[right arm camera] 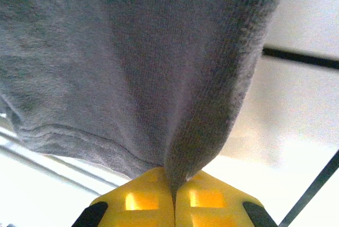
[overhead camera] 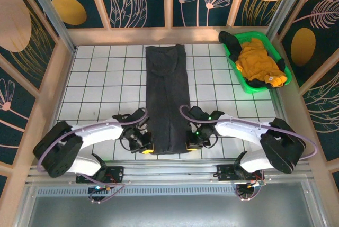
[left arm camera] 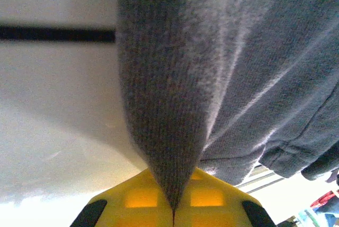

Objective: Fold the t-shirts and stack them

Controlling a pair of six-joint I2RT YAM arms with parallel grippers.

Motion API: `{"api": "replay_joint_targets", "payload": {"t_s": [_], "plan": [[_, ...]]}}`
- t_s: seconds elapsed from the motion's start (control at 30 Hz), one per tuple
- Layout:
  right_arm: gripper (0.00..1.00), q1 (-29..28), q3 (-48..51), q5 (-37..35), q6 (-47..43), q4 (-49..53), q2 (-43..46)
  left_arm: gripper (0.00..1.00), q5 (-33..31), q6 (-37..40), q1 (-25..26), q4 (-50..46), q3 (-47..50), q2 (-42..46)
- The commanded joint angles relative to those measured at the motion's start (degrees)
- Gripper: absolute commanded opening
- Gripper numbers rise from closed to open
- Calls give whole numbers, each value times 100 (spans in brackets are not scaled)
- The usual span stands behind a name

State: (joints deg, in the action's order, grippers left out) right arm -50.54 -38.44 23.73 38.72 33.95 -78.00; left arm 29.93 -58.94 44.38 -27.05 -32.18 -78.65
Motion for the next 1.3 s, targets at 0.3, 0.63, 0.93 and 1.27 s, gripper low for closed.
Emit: {"api": "replay_joint_targets", "payload": {"t_s": [0.3,0.63,0.93,1.27], "plan": [[0,754,-1263,-146,350,752,103,0,-473,-706,-256,132,-867,773],[0,1865,-3099,-477,-19,539,-1360,0,-801,-14,-1477,593,-2231,-317],[0,2527,-4679,-539,-223,358,-2756,0,-861,513,-2170,653,-3705,-1827],[31,2934,-6275,188,-520,250,-4489,28,-790,862,-2602,660,-5229,-3669]]}}
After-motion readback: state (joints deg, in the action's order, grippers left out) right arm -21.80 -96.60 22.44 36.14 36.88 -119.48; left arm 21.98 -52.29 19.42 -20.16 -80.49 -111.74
